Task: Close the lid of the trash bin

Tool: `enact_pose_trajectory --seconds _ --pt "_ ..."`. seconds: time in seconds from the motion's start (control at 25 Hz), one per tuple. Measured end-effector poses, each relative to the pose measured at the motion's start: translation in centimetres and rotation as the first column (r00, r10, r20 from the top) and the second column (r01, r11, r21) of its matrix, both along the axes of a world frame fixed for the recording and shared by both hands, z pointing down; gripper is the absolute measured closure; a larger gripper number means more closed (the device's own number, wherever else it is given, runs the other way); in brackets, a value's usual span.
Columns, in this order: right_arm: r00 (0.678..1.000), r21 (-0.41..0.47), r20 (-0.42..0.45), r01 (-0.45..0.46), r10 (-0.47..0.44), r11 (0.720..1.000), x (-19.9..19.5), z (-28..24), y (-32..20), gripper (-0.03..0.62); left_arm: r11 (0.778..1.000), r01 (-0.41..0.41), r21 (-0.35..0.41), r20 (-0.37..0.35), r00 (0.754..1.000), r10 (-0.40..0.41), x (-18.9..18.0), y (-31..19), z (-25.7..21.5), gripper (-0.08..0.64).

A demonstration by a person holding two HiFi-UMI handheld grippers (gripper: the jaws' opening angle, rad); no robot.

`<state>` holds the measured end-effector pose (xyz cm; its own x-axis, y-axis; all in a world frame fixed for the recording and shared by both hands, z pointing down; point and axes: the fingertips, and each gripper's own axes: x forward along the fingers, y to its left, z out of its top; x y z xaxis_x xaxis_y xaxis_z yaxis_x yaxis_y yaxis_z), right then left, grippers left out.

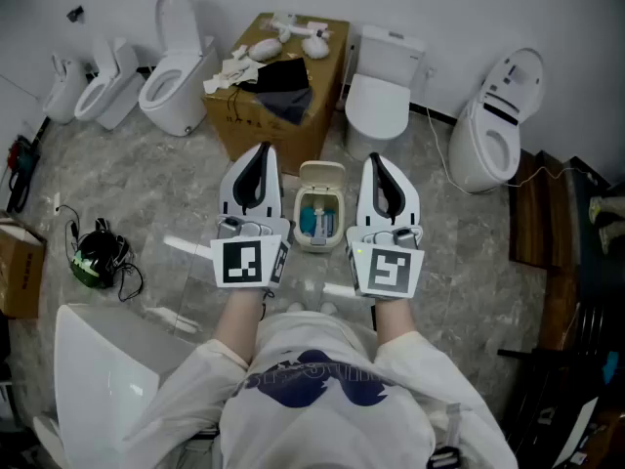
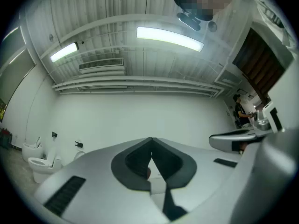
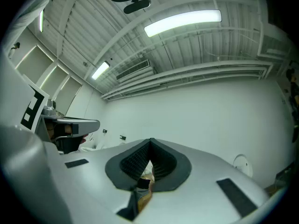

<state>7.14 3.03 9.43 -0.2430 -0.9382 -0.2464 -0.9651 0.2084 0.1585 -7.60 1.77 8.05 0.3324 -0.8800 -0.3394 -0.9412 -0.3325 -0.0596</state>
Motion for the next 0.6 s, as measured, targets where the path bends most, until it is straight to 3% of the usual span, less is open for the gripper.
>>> enact_pose_trajectory --seconds 0.6 --pt "1.0 -0.021 -0.004 0.012 -0.012 1.0 -0.03 0.62 0.43 0.588 1.0 0.009 -0.011 -0.001 1.0 -0.009 -0.55 0.34 0.36 0.56"
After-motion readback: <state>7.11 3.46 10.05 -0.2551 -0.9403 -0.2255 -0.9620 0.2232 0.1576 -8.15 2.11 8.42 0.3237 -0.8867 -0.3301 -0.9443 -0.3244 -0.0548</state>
